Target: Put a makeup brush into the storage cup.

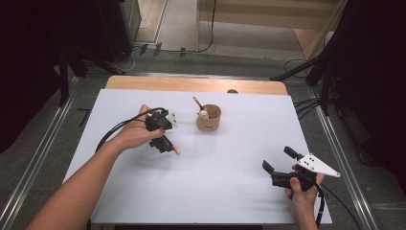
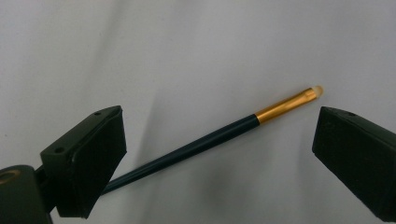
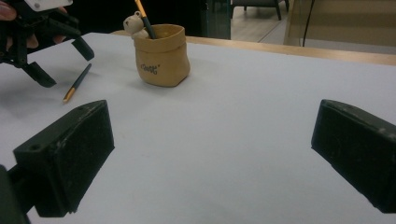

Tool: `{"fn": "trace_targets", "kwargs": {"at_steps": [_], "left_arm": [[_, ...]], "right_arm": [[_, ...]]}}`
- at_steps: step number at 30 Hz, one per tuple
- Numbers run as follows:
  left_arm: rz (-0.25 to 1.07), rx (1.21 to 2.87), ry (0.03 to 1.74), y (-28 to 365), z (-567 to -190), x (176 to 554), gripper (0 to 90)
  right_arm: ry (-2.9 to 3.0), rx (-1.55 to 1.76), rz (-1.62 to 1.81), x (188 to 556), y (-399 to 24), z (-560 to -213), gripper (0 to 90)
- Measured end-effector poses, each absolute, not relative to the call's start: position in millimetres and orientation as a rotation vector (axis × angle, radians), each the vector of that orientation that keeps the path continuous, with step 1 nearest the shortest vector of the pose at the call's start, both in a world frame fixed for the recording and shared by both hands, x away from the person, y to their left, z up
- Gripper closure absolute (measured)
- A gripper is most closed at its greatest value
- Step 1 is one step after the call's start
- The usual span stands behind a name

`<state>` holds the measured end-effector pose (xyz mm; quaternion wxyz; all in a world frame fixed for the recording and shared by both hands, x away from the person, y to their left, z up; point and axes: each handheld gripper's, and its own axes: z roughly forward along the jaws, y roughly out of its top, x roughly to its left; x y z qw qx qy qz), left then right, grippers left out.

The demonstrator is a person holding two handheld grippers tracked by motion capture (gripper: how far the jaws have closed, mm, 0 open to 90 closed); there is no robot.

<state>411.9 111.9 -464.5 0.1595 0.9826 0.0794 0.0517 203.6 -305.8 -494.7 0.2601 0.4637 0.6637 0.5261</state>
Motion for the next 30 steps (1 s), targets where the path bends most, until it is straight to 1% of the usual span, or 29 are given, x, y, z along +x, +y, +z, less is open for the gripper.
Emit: {"fn": "trace_targets", "kwargs": {"at_steps": [3, 10, 17, 25, 28, 30], "left_arm": [[0.141, 2.841, 0.2, 108.3, -465.1, 411.9, 3.6], [0.143, 2.911, 0.199, 104.8, -472.8, 414.0, 3.6], [0.158, 2.951, 0.17, 100.8, -478.3, 415.1, 6.8], [0.16, 2.954, 0.174, 99.3, -478.9, 415.2, 6.7], [0.14, 2.936, 0.196, 102.6, -479.8, 416.8, 7.4], [0.099, 2.928, 0.226, 105.0, -480.8, 419.5, 7.3]], "right_arm": [[1.8, 1.259, 1.425, 203.6, -306.2, -495.0, 0.0], [1.799, 1.262, 1.427, 203.7, -307.2, -495.4, 0.0], [1.802, 1.265, 1.425, 204.1, -307.1, -495.7, 0.0], [1.806, 1.264, 1.427, 204.2, -307.7, -496.1, 0.0], [1.812, 1.266, 1.427, 204.4, -307.6, -496.4, 0.0], [1.814, 1.262, 1.427, 204.9, -307.5, -496.7, 0.0]]}}
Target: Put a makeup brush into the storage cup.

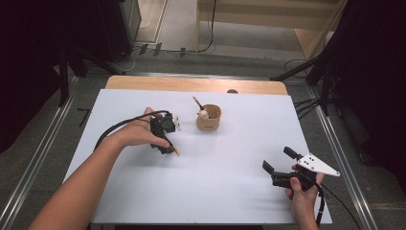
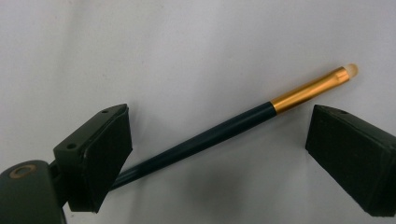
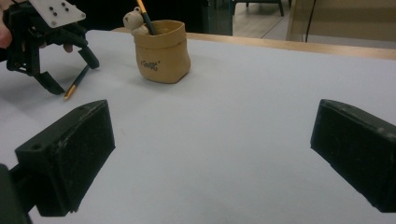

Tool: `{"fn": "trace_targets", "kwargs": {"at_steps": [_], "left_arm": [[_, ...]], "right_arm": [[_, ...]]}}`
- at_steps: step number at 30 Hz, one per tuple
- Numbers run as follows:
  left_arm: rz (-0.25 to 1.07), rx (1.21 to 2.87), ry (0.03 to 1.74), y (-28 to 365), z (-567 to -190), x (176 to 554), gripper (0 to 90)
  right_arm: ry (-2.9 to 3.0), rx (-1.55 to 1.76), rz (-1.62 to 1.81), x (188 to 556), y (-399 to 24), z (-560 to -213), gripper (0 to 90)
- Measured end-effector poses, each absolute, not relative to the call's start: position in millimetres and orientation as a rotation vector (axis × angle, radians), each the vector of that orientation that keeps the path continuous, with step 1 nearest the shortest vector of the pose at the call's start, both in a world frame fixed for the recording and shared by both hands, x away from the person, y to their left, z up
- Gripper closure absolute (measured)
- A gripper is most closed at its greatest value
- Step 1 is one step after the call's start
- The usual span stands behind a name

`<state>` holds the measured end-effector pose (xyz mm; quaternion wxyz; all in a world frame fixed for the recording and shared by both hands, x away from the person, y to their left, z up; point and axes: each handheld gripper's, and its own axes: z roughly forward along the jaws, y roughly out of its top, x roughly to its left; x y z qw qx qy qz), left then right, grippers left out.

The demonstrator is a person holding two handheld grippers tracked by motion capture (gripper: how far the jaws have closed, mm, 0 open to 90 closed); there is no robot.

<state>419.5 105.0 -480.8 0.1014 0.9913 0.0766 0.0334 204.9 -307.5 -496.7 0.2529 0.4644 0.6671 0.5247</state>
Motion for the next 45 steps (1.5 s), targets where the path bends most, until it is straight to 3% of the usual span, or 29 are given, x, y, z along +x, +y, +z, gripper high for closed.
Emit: {"fn": "trace_targets", "kwargs": {"at_steps": [7, 11, 13, 14, 16, 19, 28, 32, 45], "left_arm": [[0.066, 2.965, 0.235, 100.5, -480.2, 422.7, 8.0], [0.064, 2.972, 0.225, 99.5, -477.6, 420.5, 13.2], [0.057, 2.971, 0.196, 98.6, -473.5, 416.4, 25.7], [0.056, 2.97, 0.175, 98.3, -471.1, 414.0, 36.2], [0.053, 2.988, 0.132, 96.9, -467.9, 411.1, 69.6], [0.042, 3.011, 0.133, 93.7, -467.7, 408.8, 84.1], [-0.004, 2.989, 0.209, 97.0, -467.2, 413.1, 84.4], [-0.048, 2.916, 0.27, 105.6, -468.8, 415.7, 84.4], [0.011, 2.613, 0.407, 131.3, -460.4, 414.5, 84.4]], "right_arm": [[1.816, 1.263, 1.427, 204.9, -307.3, -496.7, 0.0], [1.816, 1.262, 1.427, 205.2, -307.9, -497.3, 0.5], [1.817, 1.267, 1.428, 205.2, -307.8, -497.4, 0.8], [1.817, 1.266, 1.426, 205.2, -307.8, -497.4, 0.8], [1.818, 1.266, 1.428, 205.1, -307.8, -497.4, 1.1], [1.817, 1.267, 1.427, 205.2, -307.8, -497.6, 1.3], [1.821, 1.266, 1.429, 205.7, -306.9, -498.0, 3.0], [1.82, 1.266, 1.427, 205.8, -307.0, -497.9, 3.0], [1.812, 1.272, 1.431, 205.6, -304.4, -496.5, 6.2]]}}
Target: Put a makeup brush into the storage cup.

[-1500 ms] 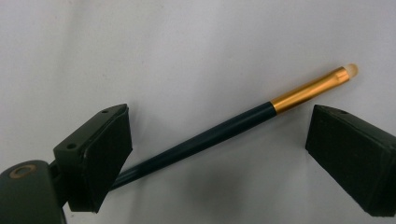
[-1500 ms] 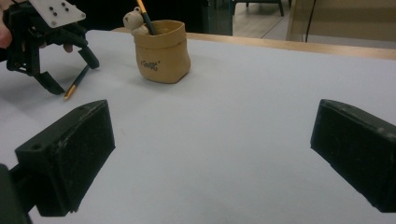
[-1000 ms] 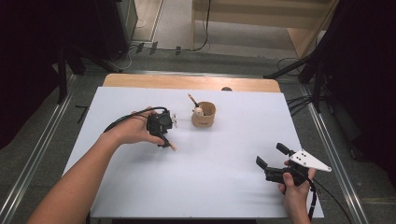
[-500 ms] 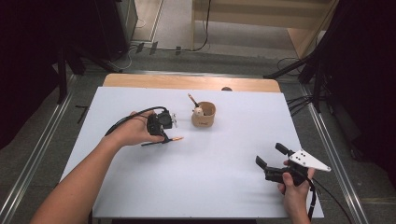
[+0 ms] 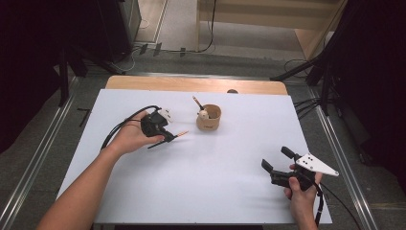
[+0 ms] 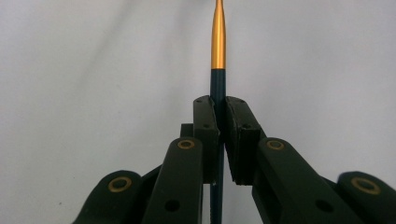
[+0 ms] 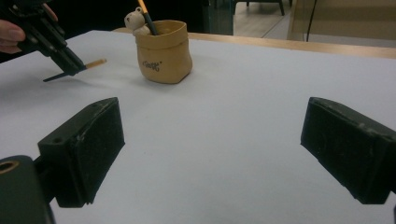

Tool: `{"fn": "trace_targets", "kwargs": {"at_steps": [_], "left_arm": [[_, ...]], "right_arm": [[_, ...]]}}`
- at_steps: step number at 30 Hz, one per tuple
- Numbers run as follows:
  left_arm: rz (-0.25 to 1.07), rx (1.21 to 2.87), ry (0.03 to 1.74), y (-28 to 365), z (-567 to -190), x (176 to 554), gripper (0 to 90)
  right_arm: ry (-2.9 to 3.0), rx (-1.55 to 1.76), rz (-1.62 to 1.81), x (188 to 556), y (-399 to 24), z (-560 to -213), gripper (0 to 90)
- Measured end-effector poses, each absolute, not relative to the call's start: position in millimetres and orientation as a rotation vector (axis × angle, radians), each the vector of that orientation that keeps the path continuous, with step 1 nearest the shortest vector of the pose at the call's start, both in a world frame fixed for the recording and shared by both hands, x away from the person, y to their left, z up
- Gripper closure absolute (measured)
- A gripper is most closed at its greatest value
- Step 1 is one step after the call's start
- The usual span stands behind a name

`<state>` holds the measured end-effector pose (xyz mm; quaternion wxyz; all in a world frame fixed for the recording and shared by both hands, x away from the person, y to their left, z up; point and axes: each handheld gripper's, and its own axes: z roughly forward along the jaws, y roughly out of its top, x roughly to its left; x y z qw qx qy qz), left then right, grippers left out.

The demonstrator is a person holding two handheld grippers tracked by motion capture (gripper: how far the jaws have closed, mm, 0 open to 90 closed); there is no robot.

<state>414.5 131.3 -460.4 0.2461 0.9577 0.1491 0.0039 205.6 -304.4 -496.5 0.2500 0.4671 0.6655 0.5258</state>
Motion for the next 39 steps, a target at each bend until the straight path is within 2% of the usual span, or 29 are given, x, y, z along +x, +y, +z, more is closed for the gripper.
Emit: {"fn": "trace_targets", "kwargs": {"at_steps": [7, 10, 18, 30, 34, 39], "left_arm": [[0.018, 2.427, 0.442, 142.7, -445.4, 409.6, 84.4], [0.022, 2.354, 0.453, 146.6, -441.9, 406.6, 84.4], [0.032, 2.179, 0.477, 151.3, -438.4, 400.2, 84.4], [0.029, 2.061, 0.454, 145.5, -434.6, 396.6, 84.4], [0.022, 2.019, 0.455, 143.0, -434.1, 395.9, 84.4], [0.03, 1.996, 0.451, 139.4, -433.9, 394.6, 84.4]], "right_arm": [[1.811, 1.274, 1.43, 206.6, -299.2, -494.7, 9.0], [1.806, 1.28, 1.422, 207.4, -295.0, -493.1, 14.4], [1.801, 1.284, 1.435, 213.1, -277.6, -486.1, 14.8], [1.855, 1.254, 1.464, 235.3, -232.5, -476.4, 23.2], [1.868, 1.246, 1.468, 243.1, -214.8, -473.7, 29.7], [1.894, 1.24, 1.477, 252.9, -192.2, -472.0, 33.2]]}}
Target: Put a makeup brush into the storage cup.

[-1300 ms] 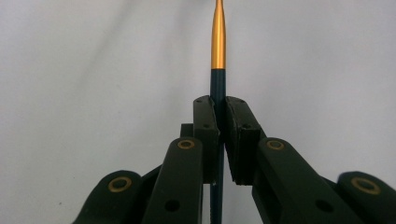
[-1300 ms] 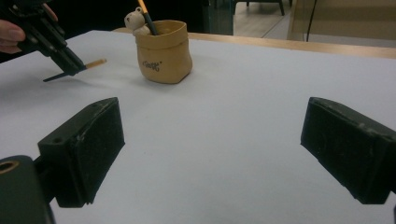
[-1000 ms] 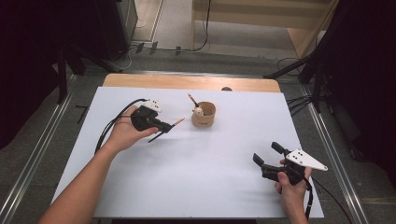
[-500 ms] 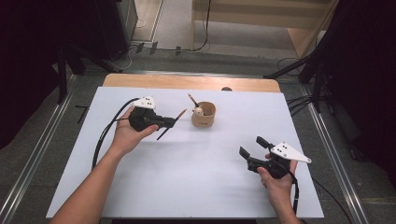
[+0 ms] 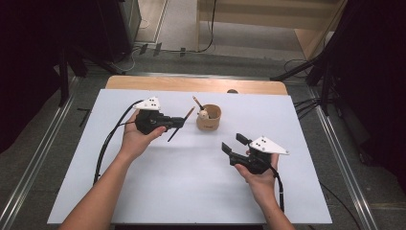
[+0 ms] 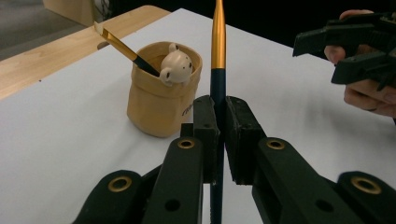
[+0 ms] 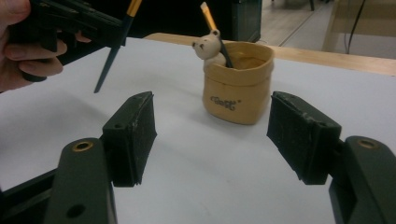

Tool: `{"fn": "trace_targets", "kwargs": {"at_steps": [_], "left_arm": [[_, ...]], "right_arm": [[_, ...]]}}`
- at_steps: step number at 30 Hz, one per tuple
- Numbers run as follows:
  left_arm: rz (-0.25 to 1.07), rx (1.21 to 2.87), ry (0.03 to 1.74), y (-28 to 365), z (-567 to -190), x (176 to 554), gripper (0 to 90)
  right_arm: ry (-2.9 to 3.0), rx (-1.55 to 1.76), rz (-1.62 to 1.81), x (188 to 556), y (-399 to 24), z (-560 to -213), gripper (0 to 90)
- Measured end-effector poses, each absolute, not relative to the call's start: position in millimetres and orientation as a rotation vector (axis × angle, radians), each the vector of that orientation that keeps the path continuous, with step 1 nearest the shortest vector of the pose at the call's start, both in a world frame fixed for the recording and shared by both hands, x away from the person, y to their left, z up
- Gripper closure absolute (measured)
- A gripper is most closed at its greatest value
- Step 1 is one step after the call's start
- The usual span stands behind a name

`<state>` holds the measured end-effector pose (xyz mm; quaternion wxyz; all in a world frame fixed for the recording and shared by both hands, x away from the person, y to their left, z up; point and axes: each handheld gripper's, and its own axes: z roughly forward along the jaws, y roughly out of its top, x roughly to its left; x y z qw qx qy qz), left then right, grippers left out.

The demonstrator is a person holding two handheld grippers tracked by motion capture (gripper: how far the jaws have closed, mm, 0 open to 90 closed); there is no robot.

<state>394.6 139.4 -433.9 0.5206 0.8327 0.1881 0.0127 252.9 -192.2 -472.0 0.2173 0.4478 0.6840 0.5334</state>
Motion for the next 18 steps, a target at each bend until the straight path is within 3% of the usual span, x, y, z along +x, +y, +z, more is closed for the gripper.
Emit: {"fn": "trace_targets", "kwargs": {"at_steps": [8, 18], "left_arm": [[0.034, 1.937, 0.448, 135.2, -432.4, 392.3, 84.4], [0.03, 1.88, 0.458, 132.4, -434.4, 389.6, 84.4]], "right_arm": [[1.92, 1.231, 1.505, 267.7, -162.1, -472.8, 42.5], [1.922, 1.241, 1.519, 277.7, -139.9, -470.9, 46.2]]}}
